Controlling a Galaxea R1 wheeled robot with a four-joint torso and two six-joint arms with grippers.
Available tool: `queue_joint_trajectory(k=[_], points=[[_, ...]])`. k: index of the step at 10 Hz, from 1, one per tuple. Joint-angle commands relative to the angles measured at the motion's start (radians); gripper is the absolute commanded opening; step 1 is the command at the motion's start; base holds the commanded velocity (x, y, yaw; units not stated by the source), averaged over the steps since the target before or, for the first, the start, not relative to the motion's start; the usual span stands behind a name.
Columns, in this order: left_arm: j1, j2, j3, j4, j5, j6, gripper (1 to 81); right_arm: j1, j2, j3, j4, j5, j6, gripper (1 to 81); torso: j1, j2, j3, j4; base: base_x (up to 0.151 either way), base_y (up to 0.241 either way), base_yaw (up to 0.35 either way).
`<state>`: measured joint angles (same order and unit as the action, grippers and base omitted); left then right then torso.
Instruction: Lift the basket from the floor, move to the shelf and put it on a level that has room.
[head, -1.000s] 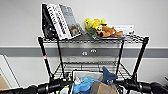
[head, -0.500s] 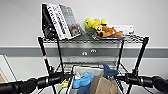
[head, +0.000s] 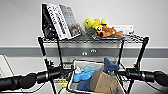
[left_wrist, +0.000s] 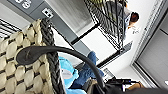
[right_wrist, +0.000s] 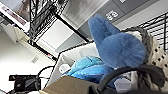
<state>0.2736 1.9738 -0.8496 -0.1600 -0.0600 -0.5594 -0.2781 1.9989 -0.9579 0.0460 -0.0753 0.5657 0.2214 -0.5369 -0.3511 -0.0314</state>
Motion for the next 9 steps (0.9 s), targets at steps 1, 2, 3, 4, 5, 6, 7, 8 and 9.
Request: queue_joint_trajectory(k=[1, 2, 3, 4, 5, 6, 7, 8, 9], points=[[-0.153, 0.001, 0.044, 0.004, -0.072, -0.014, 1.0, 0.182, 0.005, 0.061, 0.032, 0.08, -0.01, 1.0, 0.0, 0.0, 0.0, 0.0, 0.0, 0.0, 0.0], [-0.153, 0.004, 0.02, 0.005, -0.072, -0.014, 1.0, 0.184, 0.016, 0.044, 0.031, 0.078, -0.01, 1.0, 0.0, 0.0, 0.0, 0.0, 0.0, 0.0, 0.0], [-0.153, 0.007, -0.006, 0.007, -0.072, -0.014, 1.0, 0.187, 0.03, 0.022, 0.028, 0.08, -0.01, 1.0, 0.0, 0.0, 0.0, 0.0, 0.0, 0.0, 0.0], [-0.156, 0.014, -0.043, 0.008, -0.073, -0.014, 1.0, 0.199, 0.057, -0.011, 0.026, 0.08, -0.01, 1.0, 0.0, 0.0, 0.0, 0.0, 0.0, 0.0, 0.0], [-0.173, 0.027, -0.078, 0.005, -0.072, -0.014, 1.0, 0.207, 0.086, -0.057, 0.031, 0.078, -0.01, 1.0, 0.0, 0.0, 0.0, 0.0, 0.0, 0.0, 0.0], [-0.19, 0.033, -0.104, 0.004, -0.072, -0.014, 1.0, 0.213, 0.111, -0.091, 0.029, 0.078, -0.01, 1.0, 0.0, 0.0, 0.0, 0.0, 0.0, 0.0, 0.0], [-0.21, 0.042, -0.132, 0.002, -0.058, -0.014, 1.0, 0.228, 0.137, -0.129, 0.031, 0.078, -0.01, 1.0, 0.0, 0.0, 0.0, 0.0, 0.0, 0.0, 0.0], [-0.233, 0.057, -0.157, -0.006, -0.026, -0.016, 1.0, 0.246, 0.152, -0.159, 0.035, 0.078, -0.01, 1.0, 0.0, 0.0, 0.0, 0.0, 0.0, 0.0, 0.0], [-0.247, 0.076, -0.187, -0.009, -0.012, -0.017, 1.0, 0.262, 0.165, -0.179, 0.037, 0.078, -0.01, 1.0, 0.0, 0.0, 0.0, 0.0, 0.0, 0.0, 0.0]])
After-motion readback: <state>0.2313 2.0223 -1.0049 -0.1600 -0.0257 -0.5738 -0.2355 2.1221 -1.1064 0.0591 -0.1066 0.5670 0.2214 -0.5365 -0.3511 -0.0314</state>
